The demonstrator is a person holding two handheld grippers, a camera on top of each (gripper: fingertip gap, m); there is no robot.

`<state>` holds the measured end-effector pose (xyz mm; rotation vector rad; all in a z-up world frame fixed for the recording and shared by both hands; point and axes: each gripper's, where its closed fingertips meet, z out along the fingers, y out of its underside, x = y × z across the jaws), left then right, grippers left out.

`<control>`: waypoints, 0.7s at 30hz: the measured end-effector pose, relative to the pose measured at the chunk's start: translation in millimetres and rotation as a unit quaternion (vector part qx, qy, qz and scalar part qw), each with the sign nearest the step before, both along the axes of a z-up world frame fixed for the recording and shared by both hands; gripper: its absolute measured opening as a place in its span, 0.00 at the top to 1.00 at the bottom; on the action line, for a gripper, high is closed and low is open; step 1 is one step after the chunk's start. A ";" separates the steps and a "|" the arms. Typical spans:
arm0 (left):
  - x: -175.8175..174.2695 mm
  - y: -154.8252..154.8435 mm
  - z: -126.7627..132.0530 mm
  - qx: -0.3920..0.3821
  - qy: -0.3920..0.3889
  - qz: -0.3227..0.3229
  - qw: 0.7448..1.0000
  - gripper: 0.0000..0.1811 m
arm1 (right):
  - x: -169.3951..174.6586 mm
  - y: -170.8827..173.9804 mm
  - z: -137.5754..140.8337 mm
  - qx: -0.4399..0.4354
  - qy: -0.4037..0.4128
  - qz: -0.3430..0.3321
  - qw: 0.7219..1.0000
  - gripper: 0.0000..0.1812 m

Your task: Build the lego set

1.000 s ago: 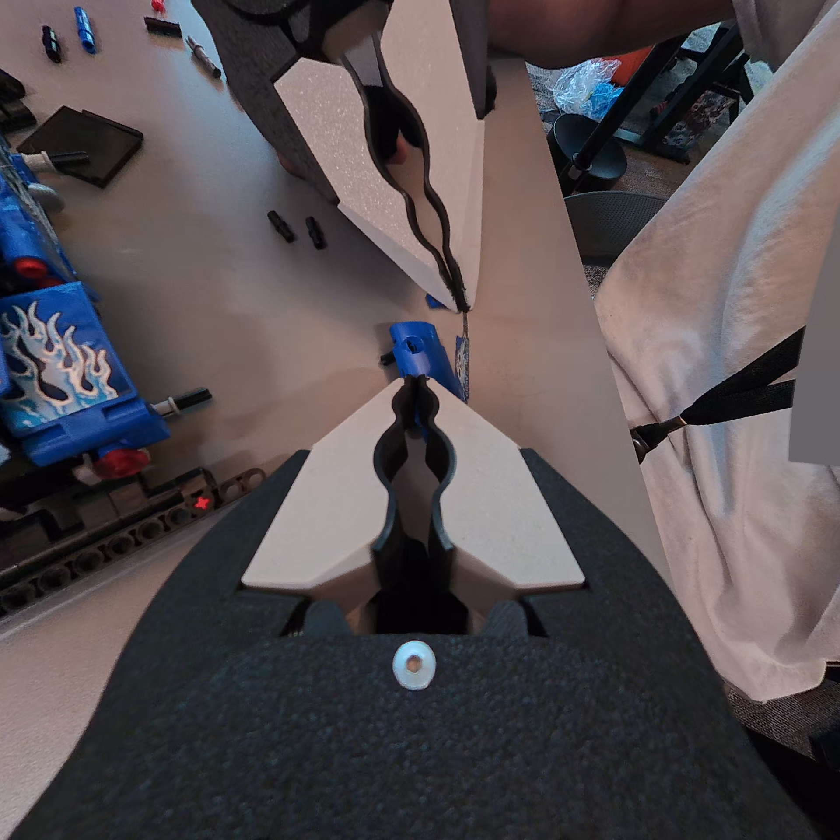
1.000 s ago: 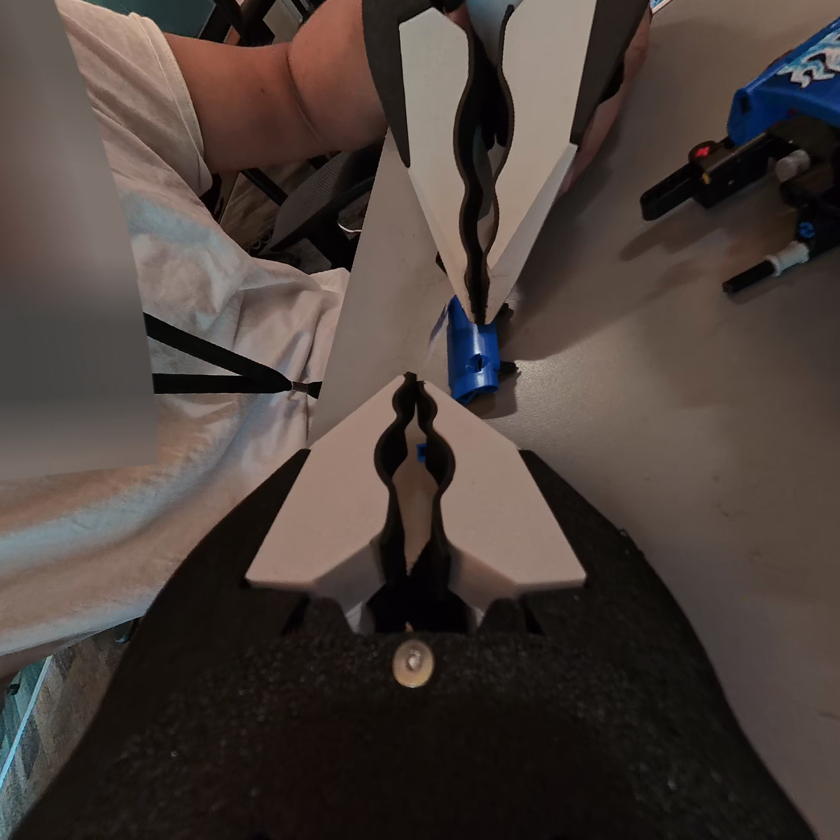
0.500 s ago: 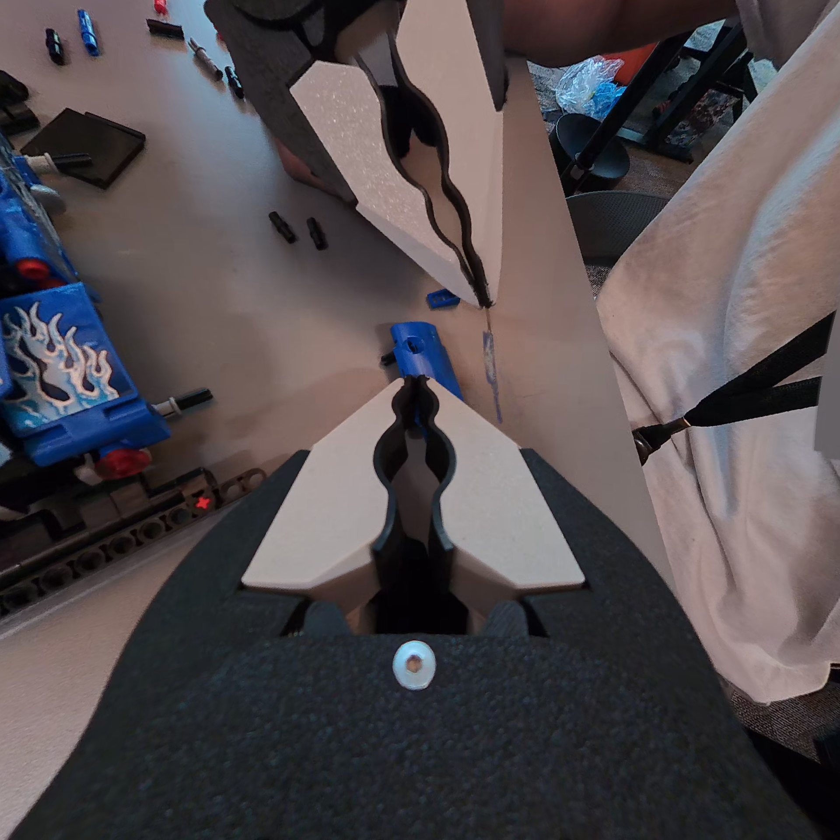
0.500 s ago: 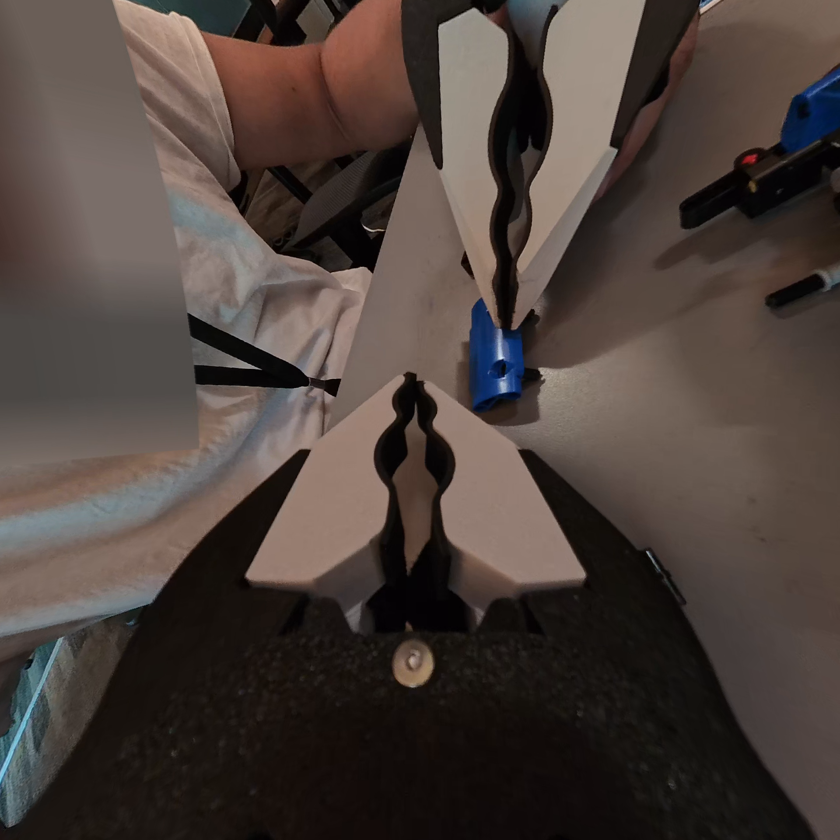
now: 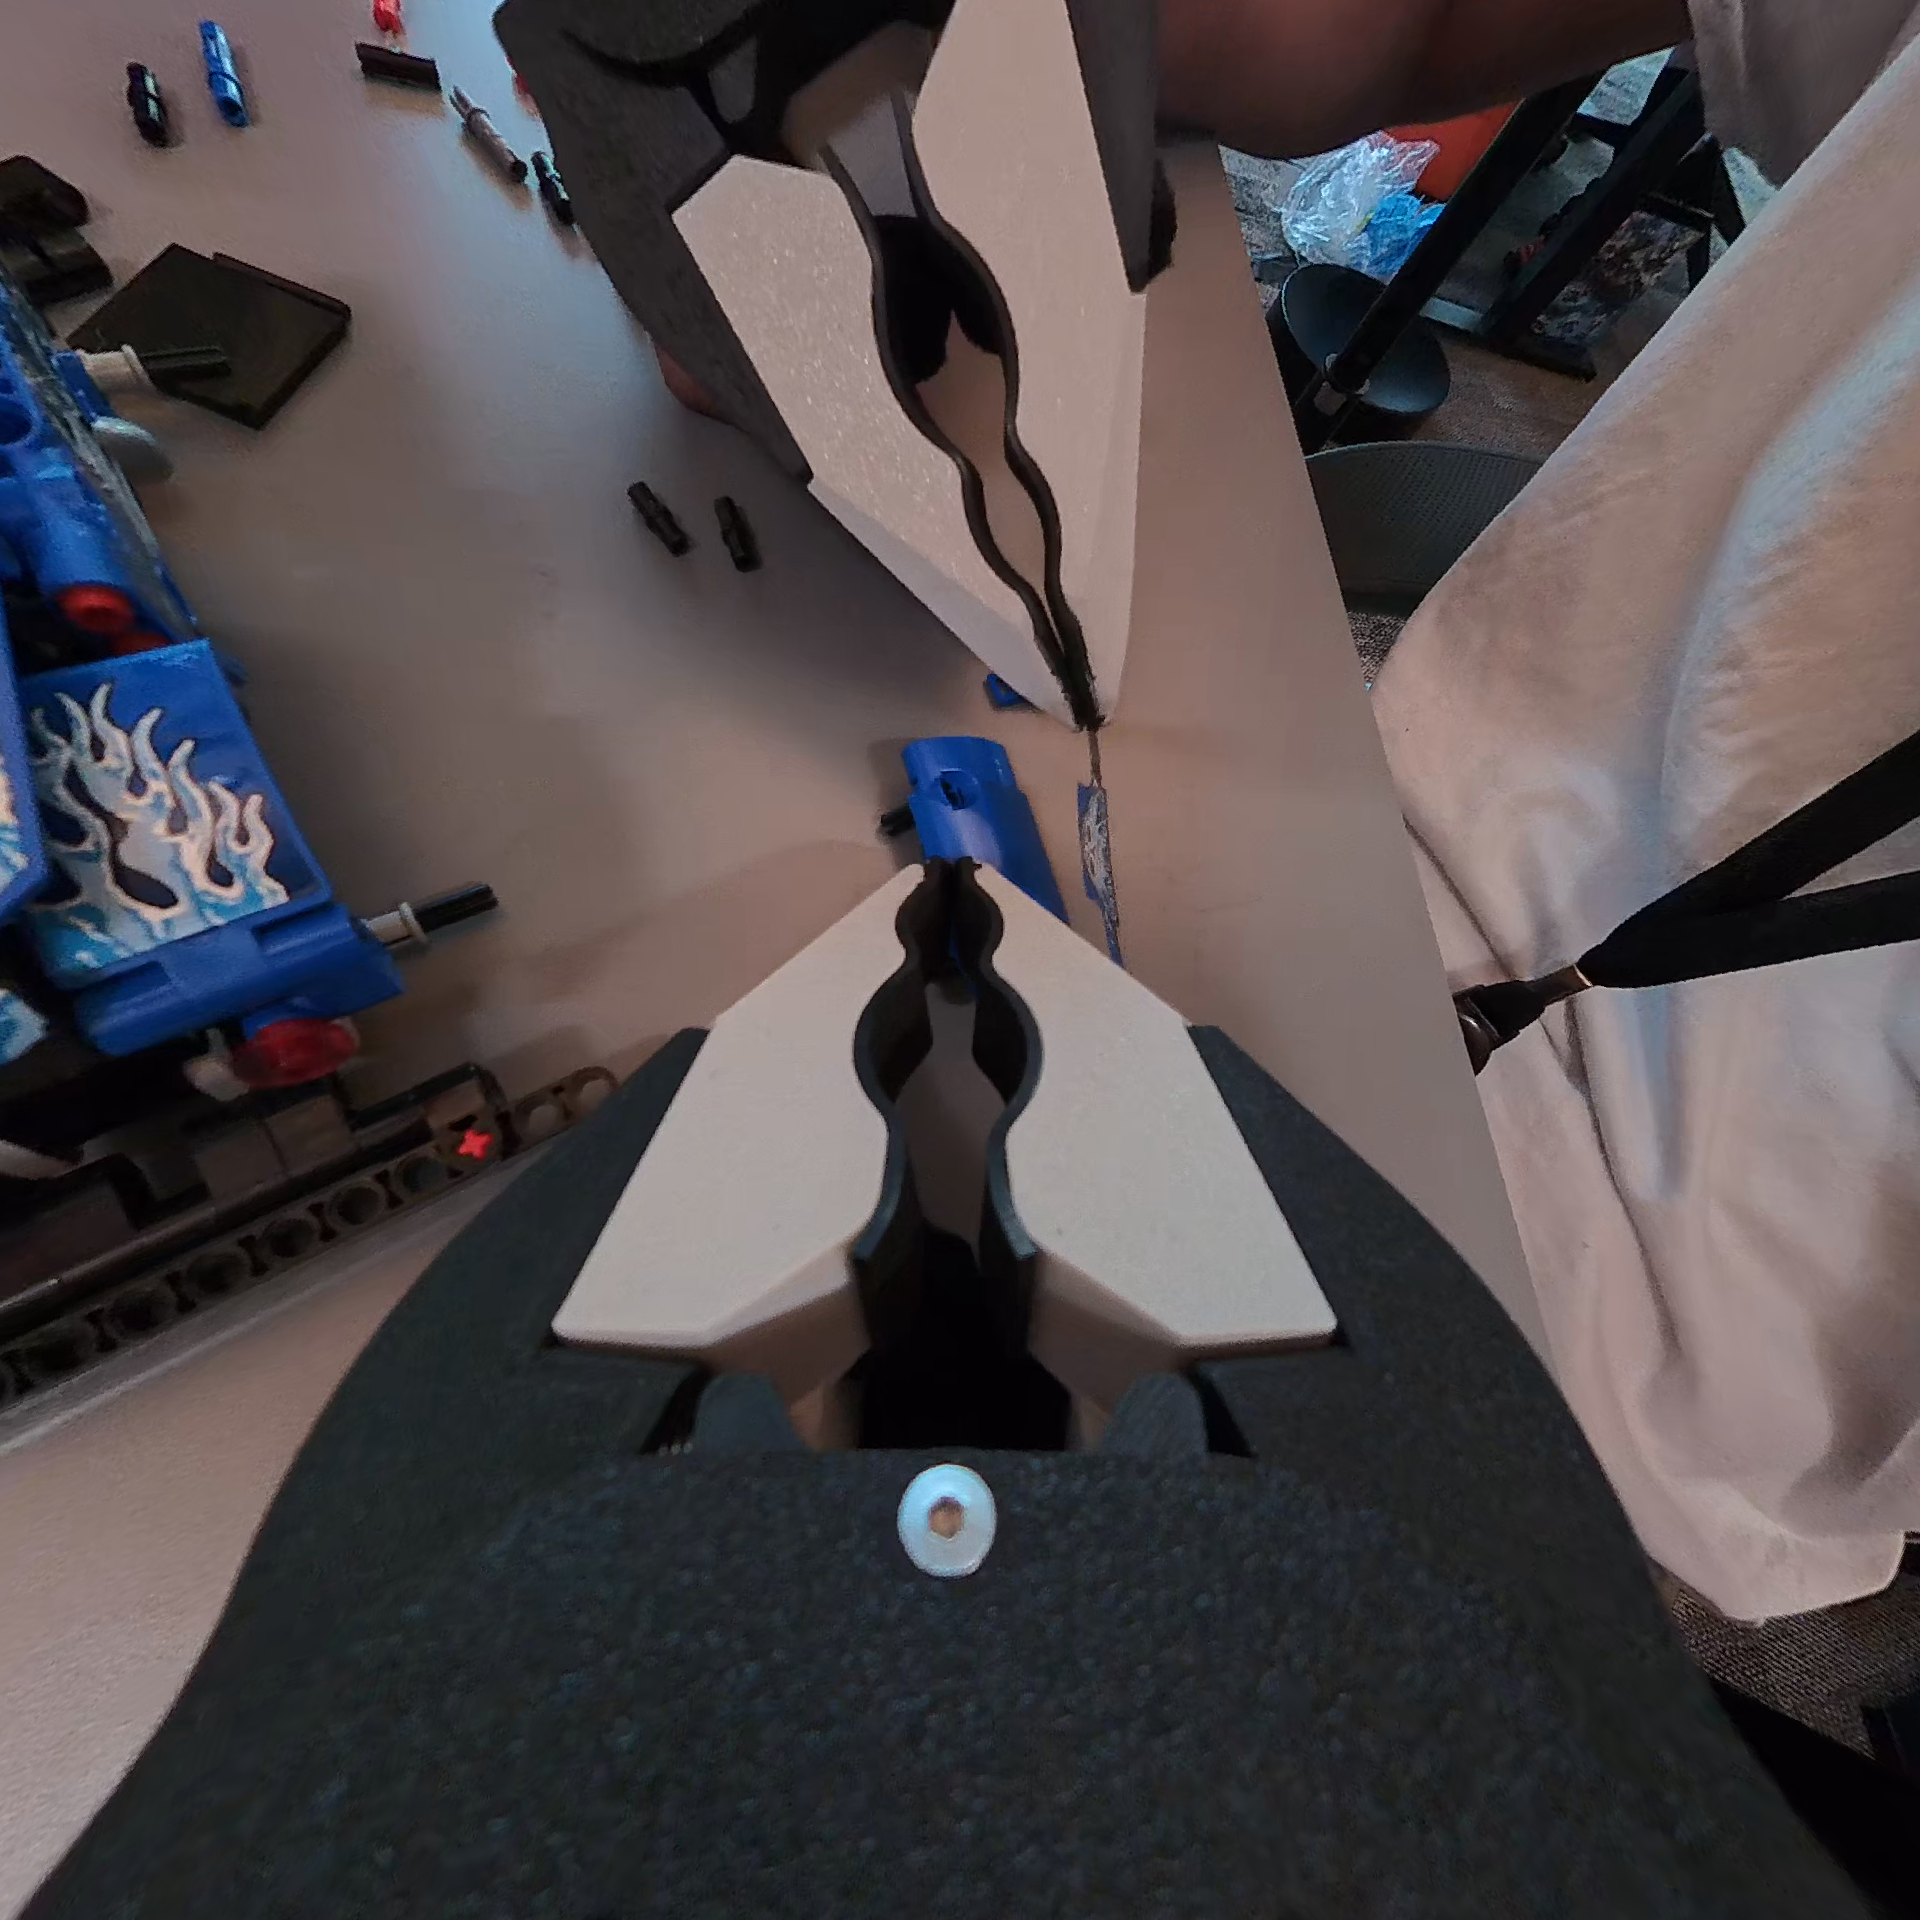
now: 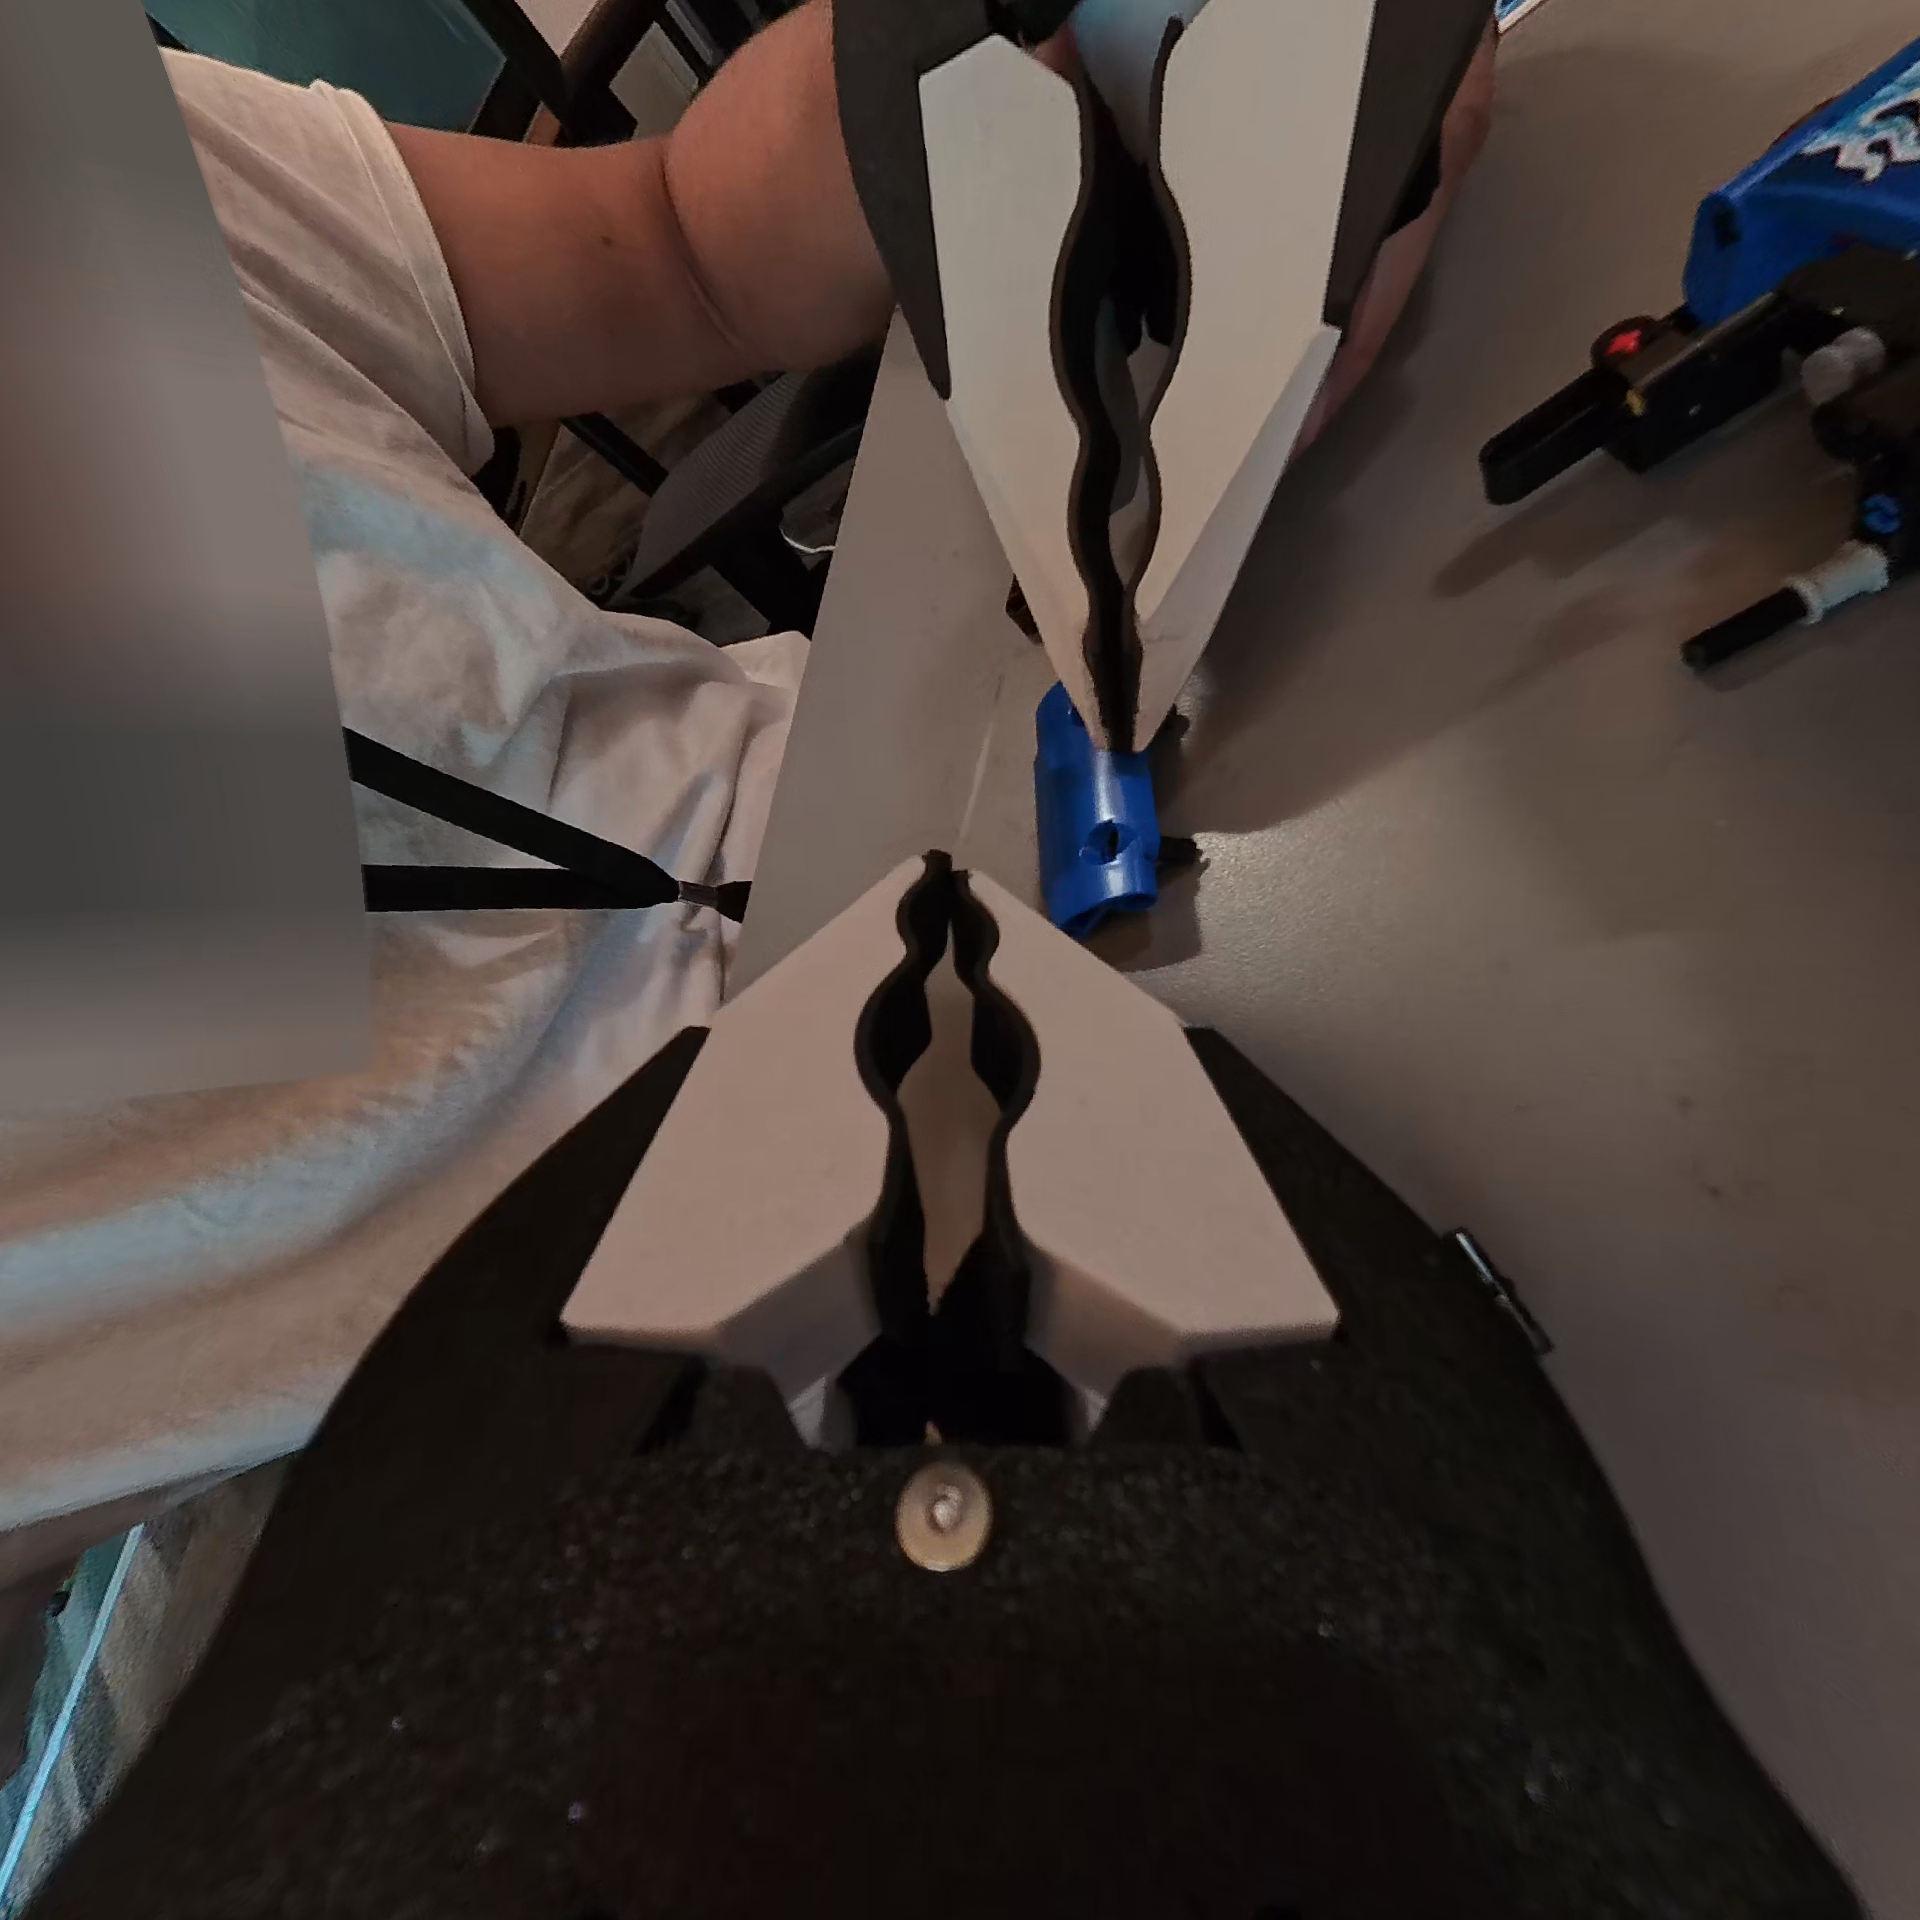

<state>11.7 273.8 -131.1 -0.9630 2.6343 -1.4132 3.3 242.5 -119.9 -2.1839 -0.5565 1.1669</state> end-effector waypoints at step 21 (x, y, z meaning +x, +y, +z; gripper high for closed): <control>-16.9 11.0 17.1 0.002 -0.037 -0.021 0.999 0.91 | -2.1 -11.6 0.6 -0.013 0.006 0.020 1.000 1.00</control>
